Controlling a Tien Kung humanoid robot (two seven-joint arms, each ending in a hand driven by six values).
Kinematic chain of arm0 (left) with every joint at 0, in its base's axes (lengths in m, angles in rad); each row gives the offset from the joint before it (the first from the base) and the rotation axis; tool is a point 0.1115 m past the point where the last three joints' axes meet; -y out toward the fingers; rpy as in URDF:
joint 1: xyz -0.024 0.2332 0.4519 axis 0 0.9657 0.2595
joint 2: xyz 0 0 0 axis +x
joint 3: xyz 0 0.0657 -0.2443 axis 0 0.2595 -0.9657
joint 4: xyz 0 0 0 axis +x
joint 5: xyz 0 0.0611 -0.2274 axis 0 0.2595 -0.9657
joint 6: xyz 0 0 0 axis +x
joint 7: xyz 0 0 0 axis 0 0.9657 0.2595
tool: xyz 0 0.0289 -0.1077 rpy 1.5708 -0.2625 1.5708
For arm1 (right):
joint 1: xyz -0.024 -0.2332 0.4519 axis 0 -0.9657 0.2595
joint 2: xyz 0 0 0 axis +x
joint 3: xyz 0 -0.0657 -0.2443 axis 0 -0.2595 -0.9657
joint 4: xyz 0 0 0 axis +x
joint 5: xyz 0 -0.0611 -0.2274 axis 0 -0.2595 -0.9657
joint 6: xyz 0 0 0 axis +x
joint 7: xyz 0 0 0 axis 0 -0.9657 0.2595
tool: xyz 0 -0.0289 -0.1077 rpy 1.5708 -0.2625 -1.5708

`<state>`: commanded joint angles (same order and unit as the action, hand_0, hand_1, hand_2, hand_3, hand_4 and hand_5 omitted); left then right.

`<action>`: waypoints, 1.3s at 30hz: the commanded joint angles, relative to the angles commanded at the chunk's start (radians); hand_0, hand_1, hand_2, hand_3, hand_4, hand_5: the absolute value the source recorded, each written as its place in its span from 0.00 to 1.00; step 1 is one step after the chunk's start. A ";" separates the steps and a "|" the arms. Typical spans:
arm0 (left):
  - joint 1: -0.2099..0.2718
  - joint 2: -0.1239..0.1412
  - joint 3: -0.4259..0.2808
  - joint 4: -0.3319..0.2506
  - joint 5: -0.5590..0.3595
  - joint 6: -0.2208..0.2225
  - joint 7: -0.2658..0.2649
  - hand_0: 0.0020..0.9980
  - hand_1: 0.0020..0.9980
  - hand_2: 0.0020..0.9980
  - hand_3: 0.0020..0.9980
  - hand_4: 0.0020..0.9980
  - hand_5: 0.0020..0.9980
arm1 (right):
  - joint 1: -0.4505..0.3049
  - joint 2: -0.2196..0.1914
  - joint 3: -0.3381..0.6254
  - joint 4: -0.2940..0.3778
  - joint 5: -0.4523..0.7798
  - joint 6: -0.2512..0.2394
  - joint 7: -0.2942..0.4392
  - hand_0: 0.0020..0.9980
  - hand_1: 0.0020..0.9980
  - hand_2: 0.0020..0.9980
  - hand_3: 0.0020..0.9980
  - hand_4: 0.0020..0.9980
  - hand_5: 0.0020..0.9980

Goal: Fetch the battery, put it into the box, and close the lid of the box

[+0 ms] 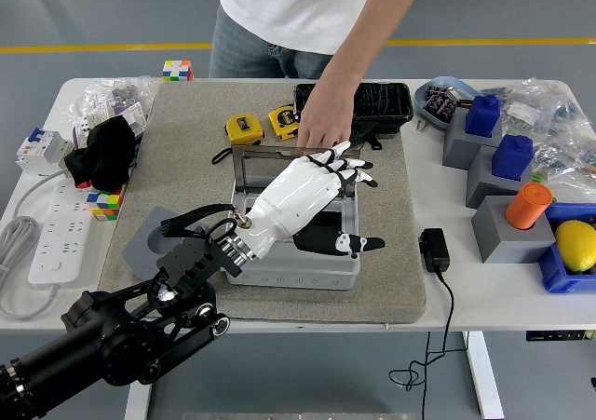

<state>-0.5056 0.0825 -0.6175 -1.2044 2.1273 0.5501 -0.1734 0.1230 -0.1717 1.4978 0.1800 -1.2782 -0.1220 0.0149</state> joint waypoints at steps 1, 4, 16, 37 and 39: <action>0.000 0.001 -0.005 -0.010 0.004 0.002 0.002 1.00 1.00 1.00 1.00 1.00 1.00 | 0.000 0.000 0.000 0.000 0.000 0.000 0.000 0.83 0.83 0.80 0.84 1.00 1.00; 0.000 0.007 -0.019 -0.043 0.017 0.017 0.009 1.00 1.00 1.00 1.00 1.00 1.00 | 0.000 0.002 -0.001 0.000 0.002 0.001 0.001 0.83 0.83 0.80 0.84 1.00 1.00; 0.003 0.018 -0.113 -0.133 0.064 0.029 0.044 1.00 1.00 1.00 1.00 1.00 1.00 | 0.000 0.001 0.000 0.000 0.000 0.002 -0.001 0.83 0.83 0.80 0.83 1.00 1.00; 0.029 0.023 -0.234 -0.174 0.088 -0.025 0.088 1.00 1.00 1.00 1.00 1.00 1.00 | -0.004 0.002 -0.005 0.000 0.007 0.002 -0.003 0.83 0.82 0.79 0.83 1.00 1.00; 0.027 0.023 -0.236 -0.175 0.090 -0.026 0.087 1.00 1.00 1.00 1.00 1.00 1.00 | -0.003 0.001 -0.005 0.000 0.008 0.002 -0.003 0.83 0.82 0.79 0.83 1.00 1.00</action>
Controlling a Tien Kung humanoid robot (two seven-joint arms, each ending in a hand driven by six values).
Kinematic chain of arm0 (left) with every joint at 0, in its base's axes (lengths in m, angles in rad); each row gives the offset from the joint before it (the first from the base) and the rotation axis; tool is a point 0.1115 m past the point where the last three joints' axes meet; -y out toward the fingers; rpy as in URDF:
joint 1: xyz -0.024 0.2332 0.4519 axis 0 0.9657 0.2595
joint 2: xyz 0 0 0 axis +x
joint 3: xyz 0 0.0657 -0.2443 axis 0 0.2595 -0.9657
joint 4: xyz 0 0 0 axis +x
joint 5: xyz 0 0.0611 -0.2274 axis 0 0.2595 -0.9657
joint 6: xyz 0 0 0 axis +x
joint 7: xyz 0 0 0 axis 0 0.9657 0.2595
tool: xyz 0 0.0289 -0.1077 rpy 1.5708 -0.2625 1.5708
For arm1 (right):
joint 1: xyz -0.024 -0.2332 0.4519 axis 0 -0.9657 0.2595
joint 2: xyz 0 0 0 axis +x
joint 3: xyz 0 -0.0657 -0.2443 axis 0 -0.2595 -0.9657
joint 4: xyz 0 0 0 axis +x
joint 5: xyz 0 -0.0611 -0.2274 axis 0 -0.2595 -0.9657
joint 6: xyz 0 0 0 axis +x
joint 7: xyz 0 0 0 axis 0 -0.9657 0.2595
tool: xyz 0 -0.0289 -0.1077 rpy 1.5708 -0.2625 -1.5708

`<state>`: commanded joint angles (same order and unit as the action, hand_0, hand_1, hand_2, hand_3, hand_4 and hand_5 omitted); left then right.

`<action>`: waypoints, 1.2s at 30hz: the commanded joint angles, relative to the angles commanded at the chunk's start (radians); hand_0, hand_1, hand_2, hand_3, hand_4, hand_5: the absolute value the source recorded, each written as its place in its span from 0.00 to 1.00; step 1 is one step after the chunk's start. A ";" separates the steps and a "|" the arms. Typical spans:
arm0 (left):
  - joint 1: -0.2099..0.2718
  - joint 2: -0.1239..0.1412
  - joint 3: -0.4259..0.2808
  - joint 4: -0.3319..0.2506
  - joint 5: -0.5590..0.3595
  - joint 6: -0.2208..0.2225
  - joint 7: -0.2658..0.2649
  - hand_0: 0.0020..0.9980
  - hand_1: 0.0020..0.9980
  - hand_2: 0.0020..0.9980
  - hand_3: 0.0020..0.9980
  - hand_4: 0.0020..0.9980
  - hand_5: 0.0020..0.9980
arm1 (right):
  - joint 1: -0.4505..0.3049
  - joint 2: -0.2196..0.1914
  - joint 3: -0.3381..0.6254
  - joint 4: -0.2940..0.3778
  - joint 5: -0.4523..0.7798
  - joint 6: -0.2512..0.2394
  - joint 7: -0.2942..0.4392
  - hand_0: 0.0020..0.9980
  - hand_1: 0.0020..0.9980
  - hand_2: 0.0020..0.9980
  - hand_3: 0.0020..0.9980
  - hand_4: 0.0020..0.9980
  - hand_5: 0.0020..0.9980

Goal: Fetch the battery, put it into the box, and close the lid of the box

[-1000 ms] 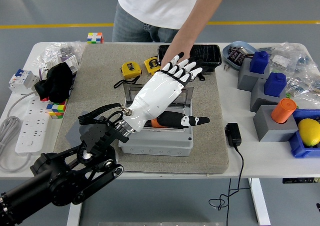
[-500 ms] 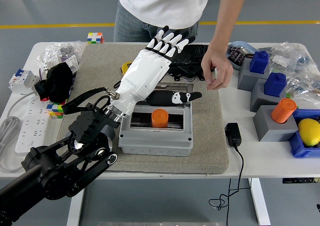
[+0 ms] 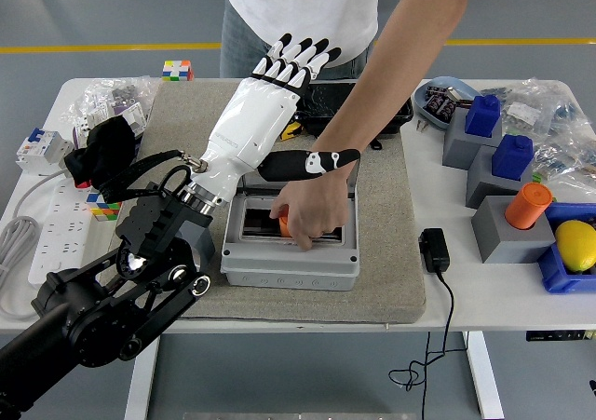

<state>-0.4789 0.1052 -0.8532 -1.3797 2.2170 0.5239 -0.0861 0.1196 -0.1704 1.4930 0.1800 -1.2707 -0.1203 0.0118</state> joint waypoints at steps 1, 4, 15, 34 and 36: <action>-0.001 0.000 -0.001 -0.001 0.001 0.000 0.000 1.00 1.00 1.00 1.00 1.00 1.00 | 0.000 0.000 0.000 0.000 0.000 0.000 0.000 0.83 0.82 0.79 0.83 1.00 1.00; -0.006 0.001 -0.006 0.000 0.005 0.001 0.000 1.00 1.00 1.00 1.00 1.00 1.00 | 0.002 -0.001 0.002 0.000 -0.002 -0.001 -0.001 0.83 0.82 0.79 0.83 1.00 1.00; -0.010 -0.002 -0.008 0.005 0.006 0.001 -0.001 1.00 1.00 1.00 1.00 1.00 1.00 | 0.004 0.000 0.000 0.000 0.001 -0.001 0.000 0.83 0.81 0.79 0.83 1.00 1.00; -0.007 0.003 -0.049 0.013 -0.013 -0.182 0.153 1.00 1.00 0.93 0.80 1.00 0.99 | 0.005 0.001 -0.002 0.000 0.001 -0.003 -0.002 0.82 0.81 0.79 0.83 1.00 1.00; -0.006 0.005 -0.052 0.009 -0.015 -0.196 0.168 1.00 1.00 0.93 0.80 1.00 0.99 | 0.004 0.000 -0.003 0.000 0.002 -0.003 -0.001 0.82 0.81 0.79 0.83 1.00 1.00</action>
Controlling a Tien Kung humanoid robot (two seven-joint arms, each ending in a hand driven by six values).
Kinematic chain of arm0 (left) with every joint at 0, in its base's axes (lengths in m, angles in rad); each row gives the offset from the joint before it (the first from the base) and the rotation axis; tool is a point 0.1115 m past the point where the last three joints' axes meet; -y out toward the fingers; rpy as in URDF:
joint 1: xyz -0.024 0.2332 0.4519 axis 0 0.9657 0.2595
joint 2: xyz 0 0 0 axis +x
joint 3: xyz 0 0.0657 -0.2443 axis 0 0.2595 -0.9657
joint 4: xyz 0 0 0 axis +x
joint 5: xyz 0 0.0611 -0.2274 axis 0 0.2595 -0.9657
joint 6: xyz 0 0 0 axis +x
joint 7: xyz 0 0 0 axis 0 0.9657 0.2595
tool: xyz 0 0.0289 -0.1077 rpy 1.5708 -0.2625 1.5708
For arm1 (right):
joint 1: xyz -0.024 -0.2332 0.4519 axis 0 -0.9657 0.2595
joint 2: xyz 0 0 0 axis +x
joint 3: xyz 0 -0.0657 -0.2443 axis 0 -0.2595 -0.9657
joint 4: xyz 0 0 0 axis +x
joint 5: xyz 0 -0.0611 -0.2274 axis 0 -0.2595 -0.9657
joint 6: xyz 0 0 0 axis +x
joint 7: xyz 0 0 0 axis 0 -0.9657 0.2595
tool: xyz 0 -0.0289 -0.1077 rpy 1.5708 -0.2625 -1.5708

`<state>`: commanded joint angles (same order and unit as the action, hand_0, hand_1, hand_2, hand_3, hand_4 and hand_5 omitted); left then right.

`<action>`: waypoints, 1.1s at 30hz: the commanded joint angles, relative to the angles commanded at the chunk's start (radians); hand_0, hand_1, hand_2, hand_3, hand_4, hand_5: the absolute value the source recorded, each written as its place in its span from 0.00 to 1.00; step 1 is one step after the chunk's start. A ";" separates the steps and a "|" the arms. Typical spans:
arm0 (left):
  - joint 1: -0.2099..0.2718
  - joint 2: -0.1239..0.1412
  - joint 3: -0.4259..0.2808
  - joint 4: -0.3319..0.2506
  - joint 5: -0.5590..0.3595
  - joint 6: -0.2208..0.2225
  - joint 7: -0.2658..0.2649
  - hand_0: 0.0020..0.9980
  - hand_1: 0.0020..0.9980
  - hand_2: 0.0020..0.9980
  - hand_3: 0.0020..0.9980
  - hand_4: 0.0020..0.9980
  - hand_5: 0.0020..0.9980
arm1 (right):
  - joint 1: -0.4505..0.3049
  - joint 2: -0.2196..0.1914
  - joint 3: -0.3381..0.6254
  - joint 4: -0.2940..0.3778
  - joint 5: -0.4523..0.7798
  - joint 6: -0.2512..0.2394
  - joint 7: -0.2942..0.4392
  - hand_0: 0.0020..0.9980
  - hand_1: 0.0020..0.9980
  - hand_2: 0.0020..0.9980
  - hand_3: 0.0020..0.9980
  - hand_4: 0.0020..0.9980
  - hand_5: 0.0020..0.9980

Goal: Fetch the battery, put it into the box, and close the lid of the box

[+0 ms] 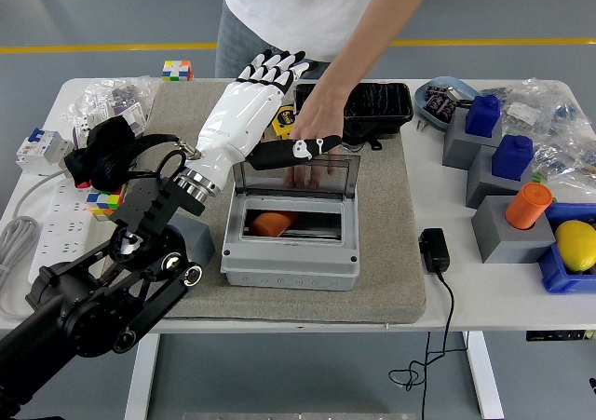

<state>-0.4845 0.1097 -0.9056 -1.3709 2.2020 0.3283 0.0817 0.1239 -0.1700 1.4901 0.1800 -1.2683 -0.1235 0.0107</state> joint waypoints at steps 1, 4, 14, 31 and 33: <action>0.003 0.003 -0.004 -0.007 0.000 -0.008 0.011 1.00 1.00 0.93 0.80 1.00 0.99 | 0.000 0.000 0.000 0.000 -0.001 0.000 0.000 0.82 0.81 0.79 0.83 1.00 1.00; 0.011 0.012 -0.011 -0.030 0.005 -0.046 0.045 1.00 0.87 0.77 0.72 1.00 0.93 | -0.001 -0.001 0.000 0.000 0.001 -0.001 0.000 0.82 0.81 0.78 0.83 1.00 1.00; 0.046 0.050 -0.032 -0.104 0.021 -0.298 0.179 0.91 0.77 0.72 0.70 1.00 0.90 | -0.006 -0.001 -0.001 0.000 0.001 -0.002 -0.001 0.82 0.81 0.78 0.83 1.00 1.00; 0.057 0.065 -0.047 -0.162 0.014 -0.393 0.221 0.85 0.76 0.74 0.73 1.00 0.89 | -0.002 -0.002 0.004 0.000 0.000 -0.003 -0.001 0.83 0.81 0.78 0.83 1.00 1.00; 0.065 0.072 -0.050 -0.190 0.007 -0.434 0.259 0.85 0.76 0.74 0.73 1.00 0.89 | -0.002 -0.002 0.006 0.000 -0.001 -0.003 -0.001 0.83 0.81 0.78 0.83 1.00 1.00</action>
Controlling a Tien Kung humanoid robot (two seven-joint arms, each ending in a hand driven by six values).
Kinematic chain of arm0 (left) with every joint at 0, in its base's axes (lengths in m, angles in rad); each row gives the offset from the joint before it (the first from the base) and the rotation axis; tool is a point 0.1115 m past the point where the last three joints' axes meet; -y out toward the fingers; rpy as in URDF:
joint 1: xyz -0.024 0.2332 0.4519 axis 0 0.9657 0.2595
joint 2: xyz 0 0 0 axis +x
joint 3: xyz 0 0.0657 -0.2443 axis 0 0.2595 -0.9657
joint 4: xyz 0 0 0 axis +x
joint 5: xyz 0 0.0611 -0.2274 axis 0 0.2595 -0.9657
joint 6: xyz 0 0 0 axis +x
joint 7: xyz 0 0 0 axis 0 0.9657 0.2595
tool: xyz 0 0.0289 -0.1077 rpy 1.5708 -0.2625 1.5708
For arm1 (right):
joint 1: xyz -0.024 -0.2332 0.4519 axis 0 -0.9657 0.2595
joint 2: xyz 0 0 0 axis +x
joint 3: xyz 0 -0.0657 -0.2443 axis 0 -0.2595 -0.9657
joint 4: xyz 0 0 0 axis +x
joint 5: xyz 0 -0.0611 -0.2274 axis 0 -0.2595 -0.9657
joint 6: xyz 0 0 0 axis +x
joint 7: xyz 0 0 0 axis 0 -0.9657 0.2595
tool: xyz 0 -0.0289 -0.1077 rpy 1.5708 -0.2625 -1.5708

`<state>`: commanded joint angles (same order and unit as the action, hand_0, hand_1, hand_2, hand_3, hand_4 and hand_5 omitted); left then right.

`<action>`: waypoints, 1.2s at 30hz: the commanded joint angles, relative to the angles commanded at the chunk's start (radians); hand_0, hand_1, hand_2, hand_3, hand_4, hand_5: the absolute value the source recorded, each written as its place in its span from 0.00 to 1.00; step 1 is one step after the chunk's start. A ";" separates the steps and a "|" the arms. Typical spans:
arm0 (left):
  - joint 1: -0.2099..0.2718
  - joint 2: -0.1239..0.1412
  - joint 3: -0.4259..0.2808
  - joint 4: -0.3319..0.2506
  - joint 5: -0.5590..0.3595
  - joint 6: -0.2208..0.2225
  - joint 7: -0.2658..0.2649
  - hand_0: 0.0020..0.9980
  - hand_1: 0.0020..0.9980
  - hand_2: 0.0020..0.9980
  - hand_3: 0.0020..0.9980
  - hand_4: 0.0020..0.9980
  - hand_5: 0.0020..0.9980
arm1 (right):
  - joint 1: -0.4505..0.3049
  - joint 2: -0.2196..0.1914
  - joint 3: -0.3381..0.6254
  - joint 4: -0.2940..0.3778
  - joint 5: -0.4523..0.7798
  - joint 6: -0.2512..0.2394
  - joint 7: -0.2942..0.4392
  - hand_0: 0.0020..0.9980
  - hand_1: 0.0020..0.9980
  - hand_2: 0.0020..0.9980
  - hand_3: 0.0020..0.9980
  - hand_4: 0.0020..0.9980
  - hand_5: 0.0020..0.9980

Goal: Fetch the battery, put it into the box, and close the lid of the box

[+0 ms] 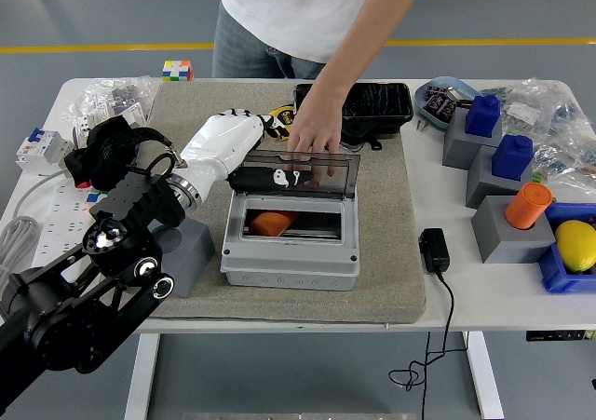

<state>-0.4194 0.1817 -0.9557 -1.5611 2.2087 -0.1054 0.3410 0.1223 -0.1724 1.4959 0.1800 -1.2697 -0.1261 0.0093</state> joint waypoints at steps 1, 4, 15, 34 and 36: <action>0.003 0.003 -0.001 -0.009 -0.002 -0.018 0.016 0.81 0.75 0.73 0.74 1.00 0.90 | 0.000 0.000 0.001 0.000 0.000 0.000 0.000 0.82 0.81 0.78 0.83 1.00 1.00; 0.012 0.012 -0.003 -0.031 -0.010 -0.056 0.050 0.81 0.75 0.73 0.74 1.00 0.90 | 0.000 0.000 0.002 0.000 -0.001 0.000 -0.001 0.82 0.81 0.78 0.83 1.00 1.00; 0.035 0.043 -0.023 -0.132 -0.025 -0.089 0.084 0.80 0.75 0.73 0.74 1.00 0.92 | -0.001 0.001 0.009 0.000 -0.001 0.001 0.001 0.82 0.80 0.78 0.83 1.00 1.00; 0.073 0.118 -0.042 -0.181 -0.065 -0.122 0.093 0.76 0.75 0.73 0.75 1.00 0.96 | -0.006 -0.003 0.022 0.000 -0.007 0.000 0.001 0.82 0.80 0.78 0.83 1.00 1.00; 0.077 0.122 -0.044 -0.189 -0.064 -0.123 0.094 0.76 0.75 0.73 0.75 1.00 0.96 | -0.007 -0.003 0.022 0.000 -0.008 0.000 0.001 0.82 0.80 0.78 0.83 1.00 1.00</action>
<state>-0.3424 0.3037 -0.9994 -1.7499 2.1445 -0.2284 0.4348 0.1148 -0.1752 1.5183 0.1800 -1.2773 -0.1258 0.0099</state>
